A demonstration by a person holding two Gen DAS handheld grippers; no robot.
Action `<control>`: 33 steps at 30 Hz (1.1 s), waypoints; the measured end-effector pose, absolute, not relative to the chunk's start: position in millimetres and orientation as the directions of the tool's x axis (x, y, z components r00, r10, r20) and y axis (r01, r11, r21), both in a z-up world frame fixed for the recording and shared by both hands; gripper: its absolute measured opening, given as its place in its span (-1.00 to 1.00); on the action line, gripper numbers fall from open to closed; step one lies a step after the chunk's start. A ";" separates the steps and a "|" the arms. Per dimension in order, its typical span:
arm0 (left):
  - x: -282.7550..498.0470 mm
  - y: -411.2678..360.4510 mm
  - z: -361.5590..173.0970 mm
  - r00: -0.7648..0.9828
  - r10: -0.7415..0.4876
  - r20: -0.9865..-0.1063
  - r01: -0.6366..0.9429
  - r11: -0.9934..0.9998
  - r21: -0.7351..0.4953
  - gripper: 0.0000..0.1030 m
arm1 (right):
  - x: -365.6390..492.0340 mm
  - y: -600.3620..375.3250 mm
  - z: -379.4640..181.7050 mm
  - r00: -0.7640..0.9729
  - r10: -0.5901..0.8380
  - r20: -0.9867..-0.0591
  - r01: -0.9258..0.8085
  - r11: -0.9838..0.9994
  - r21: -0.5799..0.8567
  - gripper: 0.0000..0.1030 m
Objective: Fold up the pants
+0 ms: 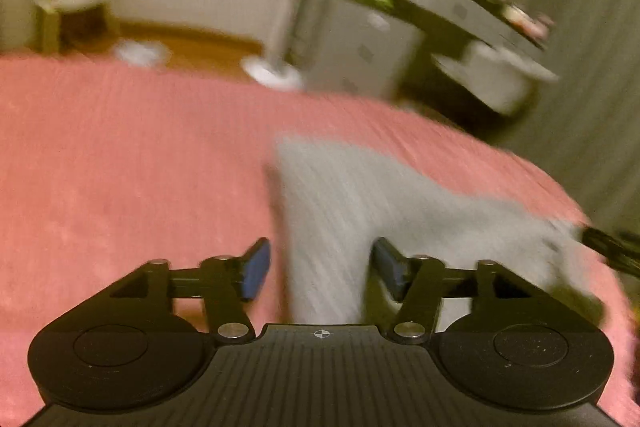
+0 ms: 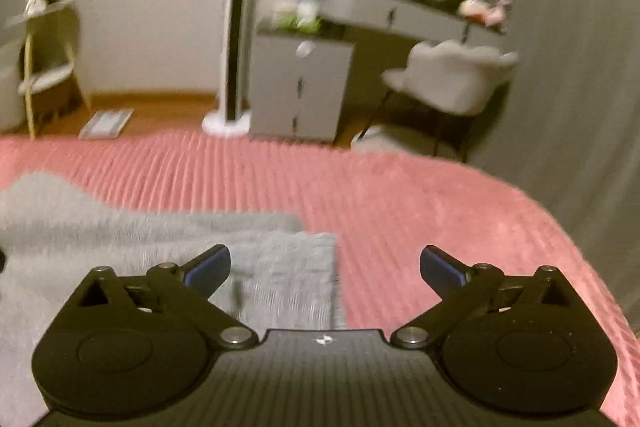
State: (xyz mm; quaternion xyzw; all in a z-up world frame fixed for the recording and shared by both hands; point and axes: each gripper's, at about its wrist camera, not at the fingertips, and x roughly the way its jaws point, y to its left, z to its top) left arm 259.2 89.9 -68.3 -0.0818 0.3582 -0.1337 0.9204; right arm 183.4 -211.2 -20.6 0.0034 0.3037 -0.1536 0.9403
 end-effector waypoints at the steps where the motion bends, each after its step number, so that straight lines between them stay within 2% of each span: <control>1: 254.5 94.5 -62.1 0.739 -0.270 -0.617 0.164 0.961 -0.224 0.55 | 177.7 -209.9 -18.6 0.777 -0.266 -0.570 0.279 0.958 -0.066 0.96; 2: 248.9 98.7 -56.4 0.760 -0.254 -0.599 0.150 0.964 -0.218 0.63 | 170.8 -207.0 -17.4 0.787 -0.241 -0.568 0.263 0.964 -0.044 0.96; 7: 222.9 105.3 -44.4 0.753 -0.307 -0.581 0.149 0.941 -0.305 0.75 | 141.3 -185.1 -18.4 0.840 -0.047 -0.541 0.121 0.987 0.104 0.96; 10: 208.8 102.6 -44.4 0.748 -0.287 -0.598 0.142 0.950 -0.278 0.76 | 132.4 -162.9 -32.2 0.823 -0.115 -0.556 0.092 0.993 -0.070 0.96; 13: 194.7 112.8 -47.5 0.748 -0.262 -0.610 0.117 0.956 -0.268 0.78 | 132.5 -155.8 -63.2 0.733 -0.334 -0.592 0.135 0.925 -0.354 0.96; 14: 192.7 121.1 -50.4 0.746 -0.254 -0.616 0.097 0.956 -0.276 0.78 | 130.1 -158.8 -71.4 0.708 -0.379 -0.596 0.139 0.902 -0.409 0.96; 19: 177.3 142.1 -65.6 0.725 -0.202 -0.658 0.015 0.960 -0.279 0.81 | 112.9 -158.4 -45.5 0.736 -0.360 -0.573 0.240 0.930 -0.277 0.96; 21: 169.0 139.8 -73.8 0.699 -0.200 -0.687 0.015 0.964 -0.265 0.81 | 110.0 -146.5 -44.0 0.756 -0.286 -0.589 0.180 0.956 -0.233 0.96; 23: 158.7 134.3 -79.8 0.678 -0.197 -0.708 0.031 0.970 -0.241 0.81 | 109.8 -135.8 -53.6 0.731 -0.262 -0.630 0.121 0.959 -0.257 0.96; 26: 139.1 129.0 -87.6 0.661 -0.178 -0.729 0.044 0.979 -0.199 0.86 | 102.1 -131.3 -68.3 0.681 -0.339 -0.649 0.148 0.932 -0.331 0.96; 28: 127.8 126.3 -95.0 0.637 -0.174 -0.751 0.048 0.981 -0.187 0.87 | 88.5 -142.1 -62.2 0.676 -0.342 -0.653 0.216 0.939 -0.269 0.96; 30: 120.0 123.5 -104.1 0.590 -0.159 -0.791 0.057 0.986 -0.155 0.87 | 75.4 -156.5 -58.7 0.644 -0.318 -0.696 0.283 0.944 -0.169 0.96; 33: 111.6 109.2 -107.5 0.567 -0.081 -0.820 0.074 0.996 -0.047 0.87 | 51.7 -171.5 -67.6 0.594 -0.150 -0.790 0.281 0.959 0.030 0.96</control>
